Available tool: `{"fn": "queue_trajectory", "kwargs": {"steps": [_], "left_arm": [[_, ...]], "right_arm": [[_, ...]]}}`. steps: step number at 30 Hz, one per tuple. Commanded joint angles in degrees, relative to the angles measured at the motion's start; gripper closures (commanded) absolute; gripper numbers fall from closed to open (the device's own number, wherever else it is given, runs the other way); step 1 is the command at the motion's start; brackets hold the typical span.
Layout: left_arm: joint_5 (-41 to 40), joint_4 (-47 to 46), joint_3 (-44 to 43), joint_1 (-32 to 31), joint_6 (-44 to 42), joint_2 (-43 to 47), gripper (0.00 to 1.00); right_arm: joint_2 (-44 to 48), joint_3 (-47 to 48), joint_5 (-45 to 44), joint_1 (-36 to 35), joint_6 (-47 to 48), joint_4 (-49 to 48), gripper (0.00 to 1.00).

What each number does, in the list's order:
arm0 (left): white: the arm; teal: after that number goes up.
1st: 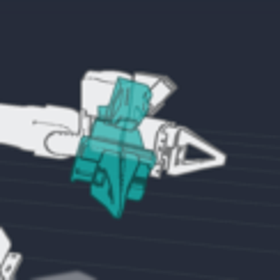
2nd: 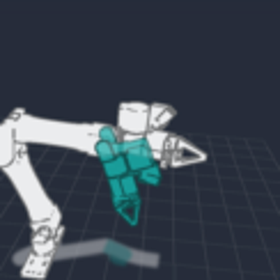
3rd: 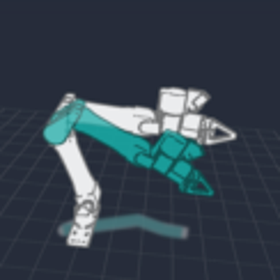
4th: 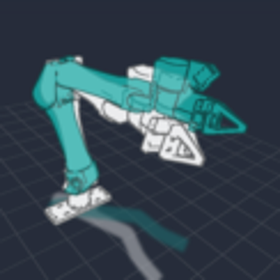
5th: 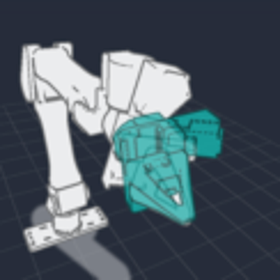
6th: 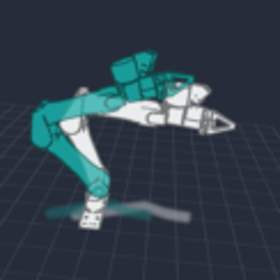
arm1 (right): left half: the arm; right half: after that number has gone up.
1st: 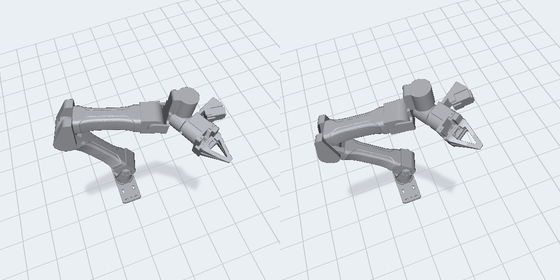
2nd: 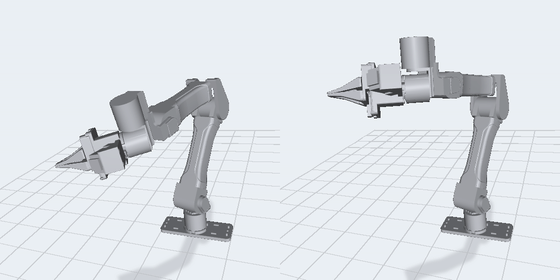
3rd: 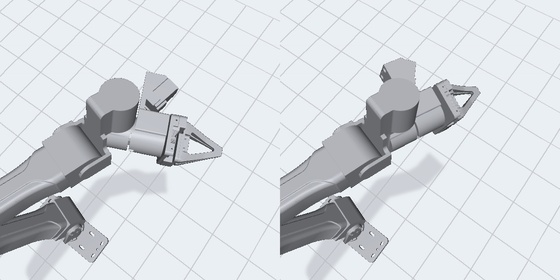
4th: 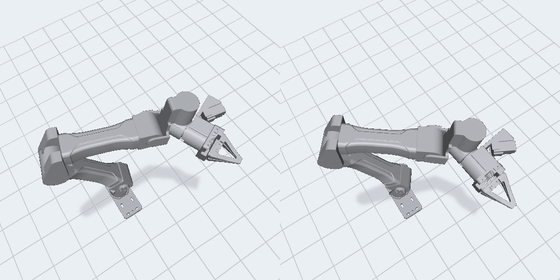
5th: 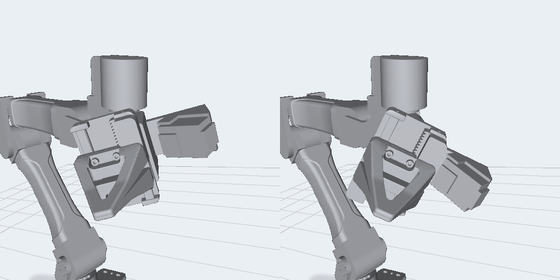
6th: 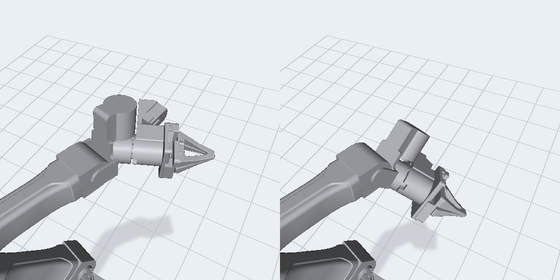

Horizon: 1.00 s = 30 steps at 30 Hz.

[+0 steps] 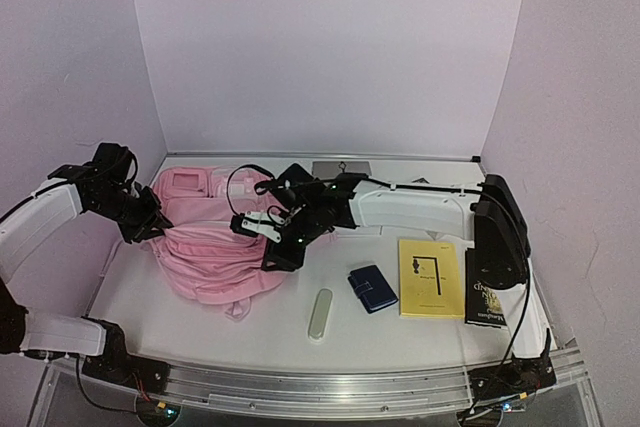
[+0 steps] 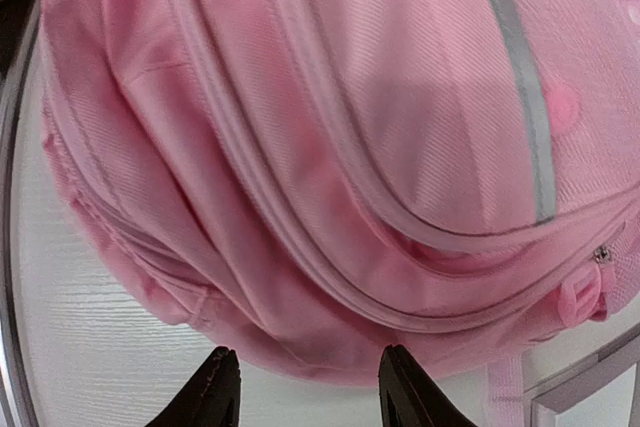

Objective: Pack the student bag
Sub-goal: Unzip the student bag at the center of the board.

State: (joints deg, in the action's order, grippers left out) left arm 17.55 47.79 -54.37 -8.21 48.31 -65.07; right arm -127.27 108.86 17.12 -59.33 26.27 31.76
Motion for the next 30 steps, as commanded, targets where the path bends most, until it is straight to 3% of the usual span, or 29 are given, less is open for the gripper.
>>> {"fn": "queue_trajectory", "kwargs": {"steps": [1, 6, 15, 20, 25, 28, 30], "left_arm": [[4.79, -5.54, -4.91, 0.06, -1.02, 0.51, 1.0], [5.21, -5.91, -4.54, 0.07, -0.96, 0.5, 1.0], [4.8, -4.69, -4.46, 0.23, -1.51, 1.38, 1.0], [5.59, -4.73, -4.49, 1.0, -1.42, 0.63, 1.0], [8.88, -7.19, -3.97, 1.74, -0.32, -0.39, 1.0], [10.15, -8.13, -3.87, 1.81, -0.13, -1.14, 1.0], [10.13, -8.39, -3.71, 1.84, -0.26, -1.44, 1.0]], "right_arm": [[0.39, 2.83, 0.82, -1.72, 3.7, 0.09, 0.51], [-2.21, 4.34, -5.61, -2.8, 6.72, -1.13, 0.53], [-4.44, 4.63, -8.06, -2.82, 8.51, -3.2, 0.72], [-2.77, 1.19, -5.25, -3.03, 9.02, -3.19, 0.63], [-2.84, -1.82, -8.97, -3.45, 12.24, -4.46, 0.62], [-3.72, -1.91, -11.53, -3.41, 12.86, -6.53, 0.74], [-4.02, -0.84, -12.43, -3.41, 12.28, -6.98, 0.93]]}}
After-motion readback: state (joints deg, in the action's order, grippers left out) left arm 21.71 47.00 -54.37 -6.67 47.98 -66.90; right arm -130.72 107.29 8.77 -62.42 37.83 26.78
